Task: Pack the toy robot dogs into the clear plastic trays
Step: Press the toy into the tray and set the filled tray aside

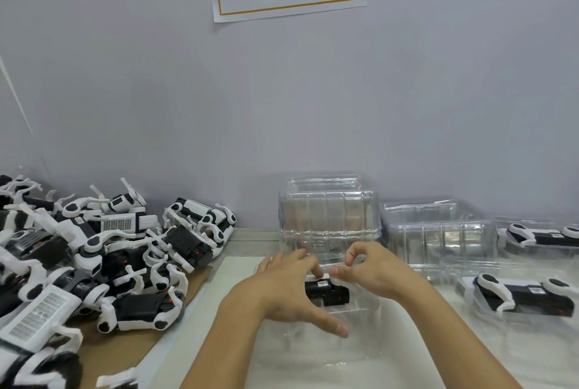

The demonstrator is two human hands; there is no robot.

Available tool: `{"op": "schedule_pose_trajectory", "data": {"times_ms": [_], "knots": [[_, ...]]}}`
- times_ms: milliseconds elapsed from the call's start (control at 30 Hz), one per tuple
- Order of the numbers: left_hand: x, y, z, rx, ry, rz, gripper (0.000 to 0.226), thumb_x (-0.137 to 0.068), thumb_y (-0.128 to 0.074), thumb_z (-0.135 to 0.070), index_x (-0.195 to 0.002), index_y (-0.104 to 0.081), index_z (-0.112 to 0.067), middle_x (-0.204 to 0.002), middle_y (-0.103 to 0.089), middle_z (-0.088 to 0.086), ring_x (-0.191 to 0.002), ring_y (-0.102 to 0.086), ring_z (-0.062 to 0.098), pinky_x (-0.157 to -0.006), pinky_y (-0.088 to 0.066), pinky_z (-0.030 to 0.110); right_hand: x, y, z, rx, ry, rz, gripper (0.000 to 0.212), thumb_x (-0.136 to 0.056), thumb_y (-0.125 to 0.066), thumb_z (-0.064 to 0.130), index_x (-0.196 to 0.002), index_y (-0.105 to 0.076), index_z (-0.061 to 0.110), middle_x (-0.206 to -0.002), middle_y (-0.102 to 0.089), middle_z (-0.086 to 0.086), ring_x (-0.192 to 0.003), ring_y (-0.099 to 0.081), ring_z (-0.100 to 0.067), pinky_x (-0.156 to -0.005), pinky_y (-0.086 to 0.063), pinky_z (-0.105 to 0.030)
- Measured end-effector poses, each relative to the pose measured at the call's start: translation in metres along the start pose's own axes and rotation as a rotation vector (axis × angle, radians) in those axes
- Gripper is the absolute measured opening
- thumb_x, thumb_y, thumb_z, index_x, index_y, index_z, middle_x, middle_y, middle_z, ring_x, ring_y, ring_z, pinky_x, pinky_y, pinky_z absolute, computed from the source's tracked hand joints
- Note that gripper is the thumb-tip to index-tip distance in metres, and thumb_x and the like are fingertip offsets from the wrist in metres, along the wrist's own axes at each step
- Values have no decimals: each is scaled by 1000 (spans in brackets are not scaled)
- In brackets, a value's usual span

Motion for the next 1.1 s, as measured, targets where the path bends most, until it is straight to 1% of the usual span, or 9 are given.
{"op": "schedule_pose_trajectory", "data": {"times_ms": [133, 333, 567, 667, 767, 833, 900, 1000, 1100], "knots": [[1, 0, -6, -53, 8, -26, 78, -56, -80, -70, -117, -41, -40, -129, -37, -15, -126, -30, 17, -117, -20, 44, 0, 1, 2, 24, 26, 9, 35, -81, -76, 50, -82, -55, 22, -111, -60, 10, -92, -54, -3, -65, -37, -20], [4, 5, -9, -36, -9, -73, 70, -62, -79, -67, -116, -42, -41, -124, -36, -13, -118, -28, 18, -106, -28, 38, 3, 9, 7, 81, 68, 42, 34, -83, -72, 55, -86, -63, 22, -110, -62, 9, -104, -57, -12, -82, -44, -29], [18, 40, -32, -27, -95, -224, 67, -57, -75, -74, -106, -39, -46, -120, -38, -17, -116, -33, 19, -100, -29, 34, 23, 62, 41, -82, 193, -116, 36, -86, -66, 54, -78, -66, 19, -52, -55, 16, -56, -50, -5, -59, -36, -26], [30, 63, -44, -39, -148, -359, 69, -57, -75, -75, -108, -39, -45, -126, -35, -16, -122, -30, 19, -101, -25, 33, 34, 87, 59, -172, 306, -268, 42, -89, -64, 50, -78, -64, 10, -57, -49, 4, -51, -39, -12, -51, -34, -23], [42, 84, -55, -113, -185, -535, 74, -59, -74, -74, -116, -40, -41, -146, -29, -7, -134, -21, 23, -113, -15, 42, 46, 101, 77, -292, 435, -385, 33, -91, -66, 43, -76, -63, 13, -54, -46, 8, -42, -37, -5, -41, -32, -10], [49, 95, -59, -203, -172, -675, 79, -61, -72, -75, -124, -41, -37, -153, -24, -2, -141, -16, 25, -117, -8, 47, 53, 103, 87, -354, 506, -430, 23, -90, -67, 40, -83, -63, 18, -58, -54, 17, -49, -49, 1, -46, -37, -7], [55, 103, -62, -279, -135, -797, 83, -63, -70, -75, -129, -43, -34, -156, -22, 2, -143, -16, 30, -117, -7, 51, 57, 101, 94, -382, 544, -452, 17, -87, -69, 42, -93, -62, 27, -80, -65, 19, -75, -61, 4, -61, -44, -9], [62, 108, -62, -343, -83, -916, 81, -63, -74, -71, -127, -50, -28, -156, -27, 9, -142, -20, 38, -117, -8, 57, 60, 94, 99, -403, 577, -446, 24, -84, -74, 42, -103, -59, 39, -111, -63, 14, -104, -62, -1, -73, -47, -15], [65, 109, -58, -324, -63, -978, 77, -57, -83, -63, -116, -57, -21, -149, -40, 14, -138, -31, 44, -114, -14, 63, 61, 87, 104, -401, 605, -424, 28, -84, -77, 34, -105, -59, 41, -118, -61, 15, -110, -61, -2, -73, -51, -14]]}}
Point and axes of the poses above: each hand's wrist, its own x-axis away from the middle knuckle, its own y-axis out of the back of the hand, z = x × y, the point moved 7 cm from there along -x, towards the middle knuckle
